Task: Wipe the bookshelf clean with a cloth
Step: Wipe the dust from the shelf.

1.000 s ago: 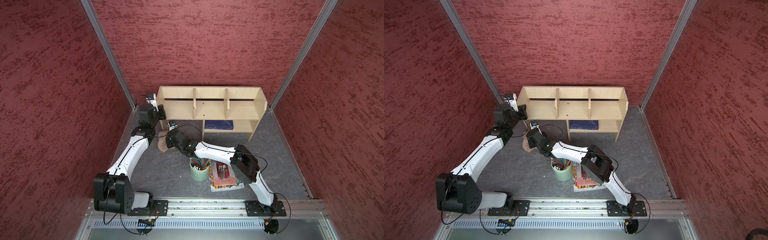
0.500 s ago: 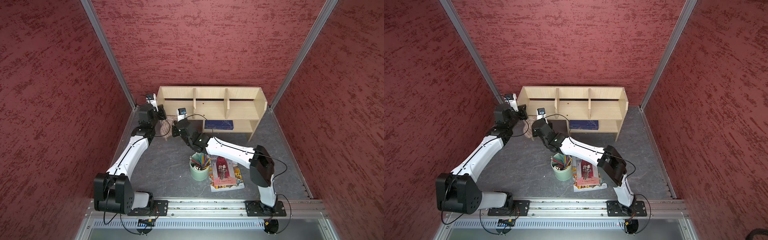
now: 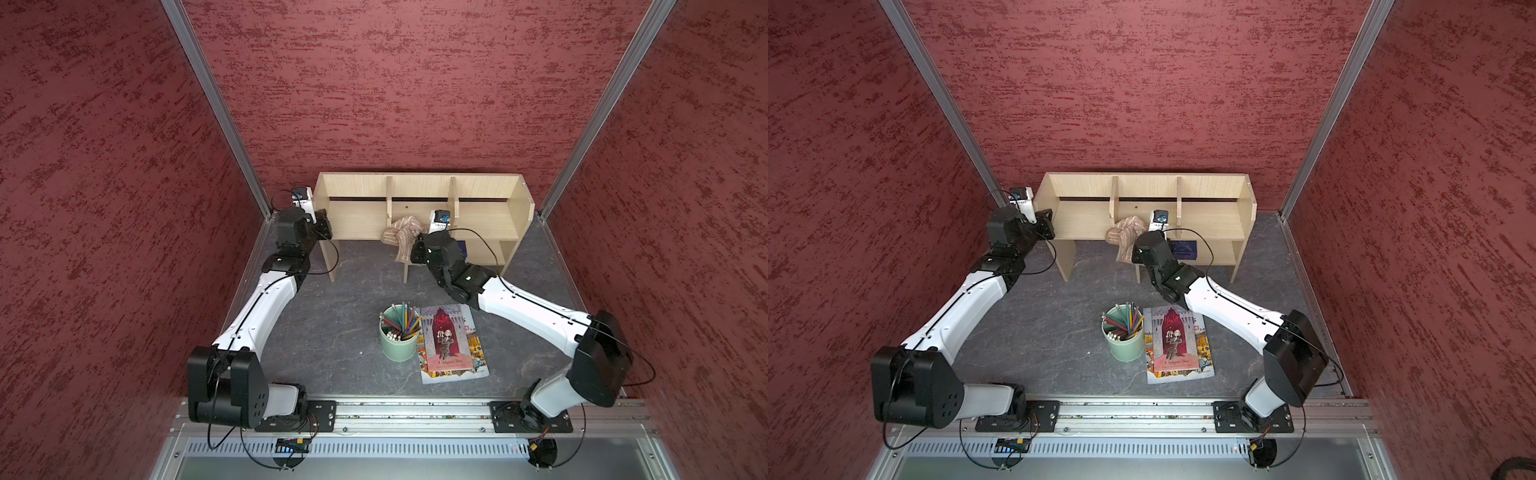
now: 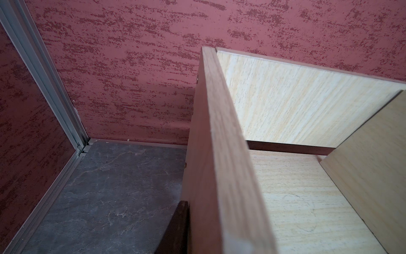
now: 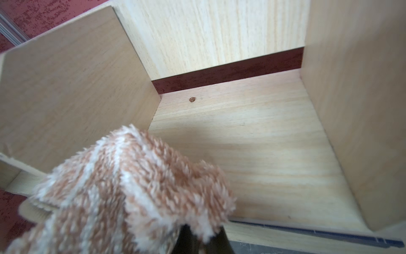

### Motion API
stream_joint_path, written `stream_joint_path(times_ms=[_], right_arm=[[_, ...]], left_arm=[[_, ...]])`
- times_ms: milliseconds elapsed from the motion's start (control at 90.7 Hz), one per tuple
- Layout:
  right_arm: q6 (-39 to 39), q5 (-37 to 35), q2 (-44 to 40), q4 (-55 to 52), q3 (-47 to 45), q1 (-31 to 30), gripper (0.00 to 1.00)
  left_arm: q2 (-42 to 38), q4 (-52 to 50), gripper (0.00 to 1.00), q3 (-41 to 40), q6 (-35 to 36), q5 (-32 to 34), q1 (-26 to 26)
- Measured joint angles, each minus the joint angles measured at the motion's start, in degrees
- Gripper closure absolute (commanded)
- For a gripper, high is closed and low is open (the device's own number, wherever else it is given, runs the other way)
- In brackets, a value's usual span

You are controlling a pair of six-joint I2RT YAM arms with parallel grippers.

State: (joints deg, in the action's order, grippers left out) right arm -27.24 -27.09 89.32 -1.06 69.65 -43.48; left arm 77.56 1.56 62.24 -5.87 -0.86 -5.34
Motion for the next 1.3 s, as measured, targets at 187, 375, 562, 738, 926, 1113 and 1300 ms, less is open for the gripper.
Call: stream_joint_path(times_ms=[187,375,562,738,926,1113,1300], right_arm=[[-2.1,1.3,0.6,5.9,-2.4,0.0,1.0],[-3.0,1.5,2.1,10.5,-3.0,-0.4,1.0],[-3.3,1.4,2.3,12.4,-3.5,-1.5,1.0],[-3.3,1.6,-0.3,9.9,-5.0,-2.4,1.0],[-2.7,2.3,-2.5,3.1,-6.4,-3.9,1.0],[-2.3,2.8,0.5,-1.1,-5.7,-3.5,1.0],[-1.9,3.8,9.2,0.3,-4.3,-2.3,1.0]], left_arm=[[0.0,0.0,1.0,0.0,0.0,0.0,0.1],[0.0,0.0,1.0,0.0,0.0,0.0,0.2],[0.0,0.0,1.0,0.0,0.0,-0.1,0.2],[0.0,0.0,1.0,0.0,0.0,-0.2,0.2],[0.0,0.0,1.0,0.0,0.0,-0.1,0.2],[0.0,0.0,1.0,0.0,0.0,-0.2,0.2],[0.0,0.0,1.0,0.0,0.0,-0.1,0.2]])
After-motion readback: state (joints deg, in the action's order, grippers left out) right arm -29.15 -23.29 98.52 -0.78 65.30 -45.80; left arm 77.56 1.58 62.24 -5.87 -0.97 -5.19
